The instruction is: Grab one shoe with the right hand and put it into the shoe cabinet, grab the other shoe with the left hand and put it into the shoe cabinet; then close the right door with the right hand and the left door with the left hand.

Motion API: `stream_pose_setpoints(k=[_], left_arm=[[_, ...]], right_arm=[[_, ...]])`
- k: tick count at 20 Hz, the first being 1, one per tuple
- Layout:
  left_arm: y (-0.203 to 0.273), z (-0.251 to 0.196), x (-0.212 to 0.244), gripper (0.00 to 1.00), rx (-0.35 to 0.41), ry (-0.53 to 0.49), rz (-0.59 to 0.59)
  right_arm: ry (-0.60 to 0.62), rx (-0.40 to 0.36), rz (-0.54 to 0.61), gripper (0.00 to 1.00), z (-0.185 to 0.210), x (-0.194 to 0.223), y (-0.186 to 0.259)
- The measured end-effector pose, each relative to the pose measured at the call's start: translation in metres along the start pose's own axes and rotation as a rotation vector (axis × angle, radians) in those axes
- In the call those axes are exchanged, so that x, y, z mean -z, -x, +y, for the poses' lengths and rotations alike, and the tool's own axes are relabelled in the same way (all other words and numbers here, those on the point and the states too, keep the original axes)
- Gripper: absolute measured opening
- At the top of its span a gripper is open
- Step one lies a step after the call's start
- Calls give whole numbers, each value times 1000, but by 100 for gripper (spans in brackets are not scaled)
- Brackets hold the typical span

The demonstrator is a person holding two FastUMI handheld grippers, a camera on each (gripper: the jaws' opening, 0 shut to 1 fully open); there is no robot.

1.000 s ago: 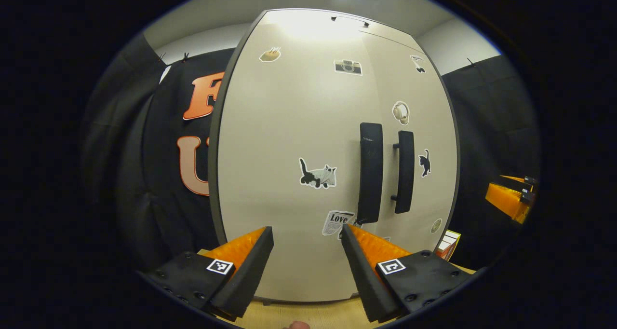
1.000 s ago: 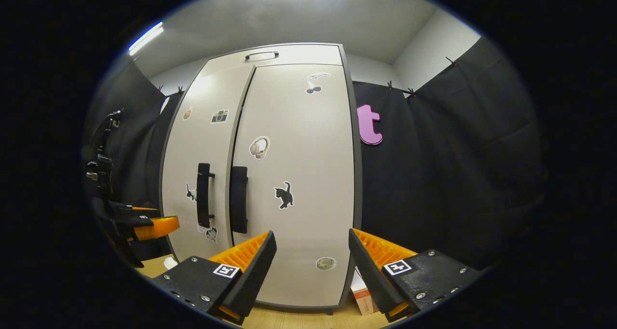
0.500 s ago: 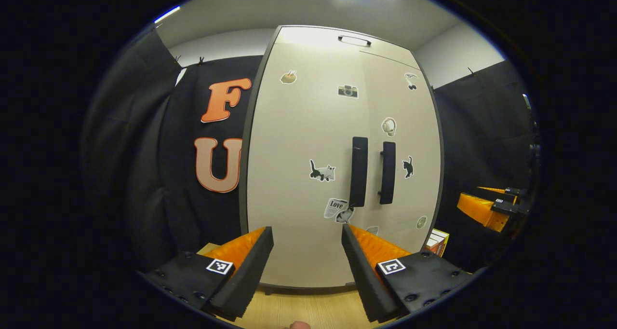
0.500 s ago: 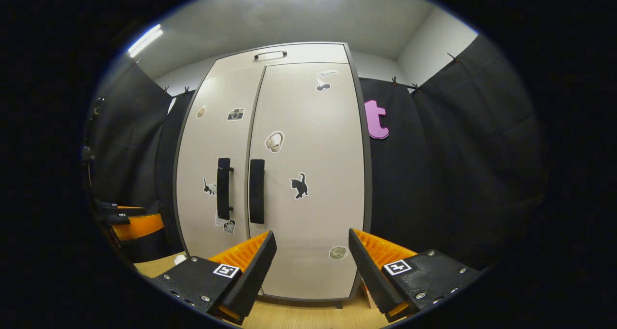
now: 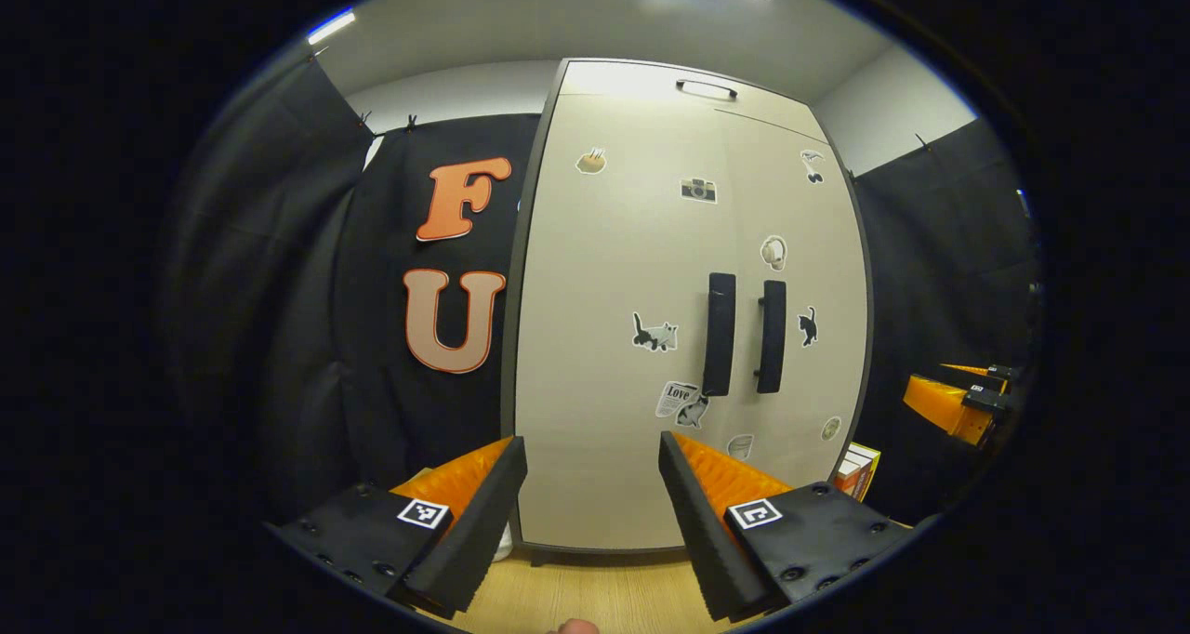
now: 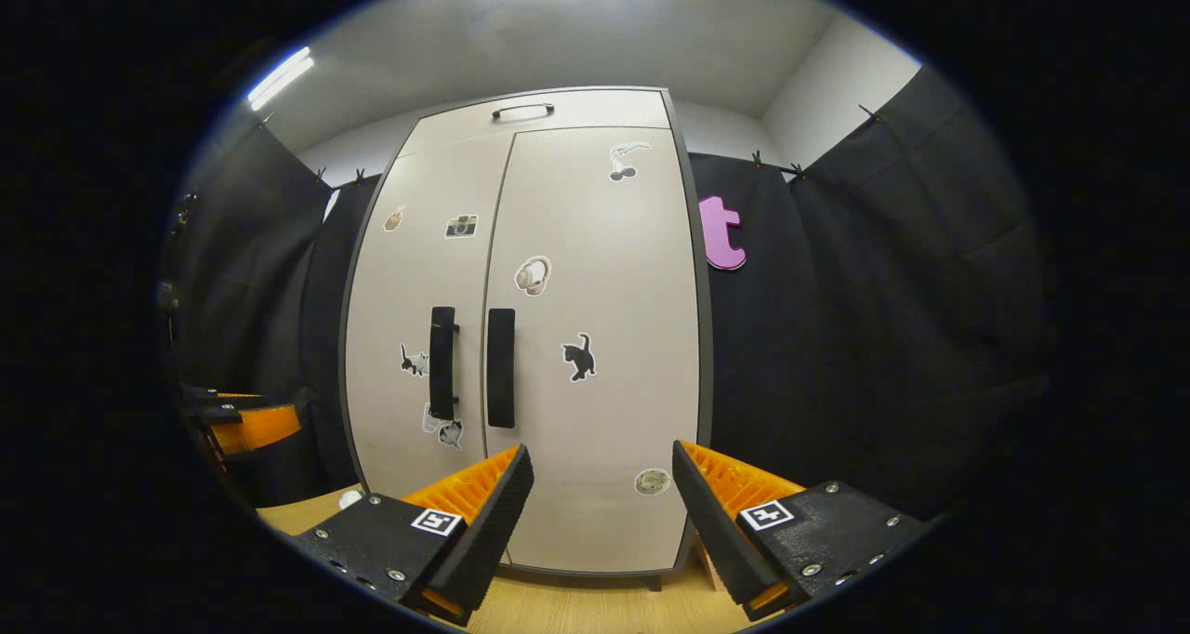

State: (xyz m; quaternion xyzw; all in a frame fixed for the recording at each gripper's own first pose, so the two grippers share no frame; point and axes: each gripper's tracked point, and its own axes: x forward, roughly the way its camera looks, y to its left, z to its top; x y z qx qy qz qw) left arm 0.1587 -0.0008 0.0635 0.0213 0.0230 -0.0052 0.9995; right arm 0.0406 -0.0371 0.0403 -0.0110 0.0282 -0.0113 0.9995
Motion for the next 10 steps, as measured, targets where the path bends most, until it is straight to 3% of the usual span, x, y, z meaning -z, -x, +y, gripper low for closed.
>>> stream_pose_setpoints(k=[3, 4, 8, 10], left_arm=[[-1, 2, -2, 94, -6, -12, -8], [0, 2, -3, 89, -3, -8, -9], [-1, -2, -3, 89, 2, 2, -9], [-2, -2, -4, 94, 2, 1, -10]], right_arm=[[-1, 1, 1, 93, 2, 1, 1], [-4, 0, 2, 93, 3, 2, 1], [-12, -5, -2, 93, 9, 1, 2], [-16, -11, 0, 93, 12, 2, 2]])
